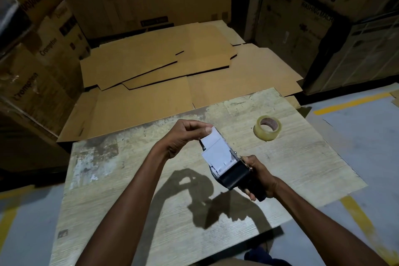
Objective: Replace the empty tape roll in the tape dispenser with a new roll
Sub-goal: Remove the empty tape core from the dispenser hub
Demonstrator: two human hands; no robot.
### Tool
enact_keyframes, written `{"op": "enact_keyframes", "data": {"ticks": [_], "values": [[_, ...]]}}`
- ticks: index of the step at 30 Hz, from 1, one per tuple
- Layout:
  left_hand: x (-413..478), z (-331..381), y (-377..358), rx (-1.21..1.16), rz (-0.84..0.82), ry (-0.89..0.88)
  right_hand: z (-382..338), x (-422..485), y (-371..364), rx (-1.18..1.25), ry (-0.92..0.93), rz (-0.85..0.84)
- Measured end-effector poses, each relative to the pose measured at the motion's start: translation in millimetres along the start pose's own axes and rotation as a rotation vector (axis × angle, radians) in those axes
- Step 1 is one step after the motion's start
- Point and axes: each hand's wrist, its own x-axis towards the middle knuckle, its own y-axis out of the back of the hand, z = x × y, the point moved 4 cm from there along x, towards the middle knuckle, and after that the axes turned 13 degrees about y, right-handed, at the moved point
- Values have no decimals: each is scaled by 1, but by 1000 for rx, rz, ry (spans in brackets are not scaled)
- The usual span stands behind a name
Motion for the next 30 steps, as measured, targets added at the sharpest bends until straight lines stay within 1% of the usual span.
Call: {"op": "enact_keyframes", "data": {"ticks": [3, 9, 12, 14, 18, 21, 26, 30], "values": [[0, 1, 4, 49, 4, -15, -7, -2, -2, -32, 30, 24], [8, -12, 22, 164, -6, 25, -11, 0, -4, -170, 126, 175], [12, -23, 26, 290, 49, 42, -5, 5, -10, -218, 155, 235], [15, -32, 26, 334, 100, 53, -2, 6, -16, -207, 150, 259], [11, -40, 27, 217, 140, 139, 6, 7, -20, -194, 140, 284], [7, -43, 21, 171, 83, 201, 10, 8, -15, -182, 105, 325], [14, -46, 10, 88, 51, 162, 7, 11, -6, -211, 142, 335], [28, -55, 10, 65, 16, 193, 13, 11, -5, -240, 180, 325]]}}
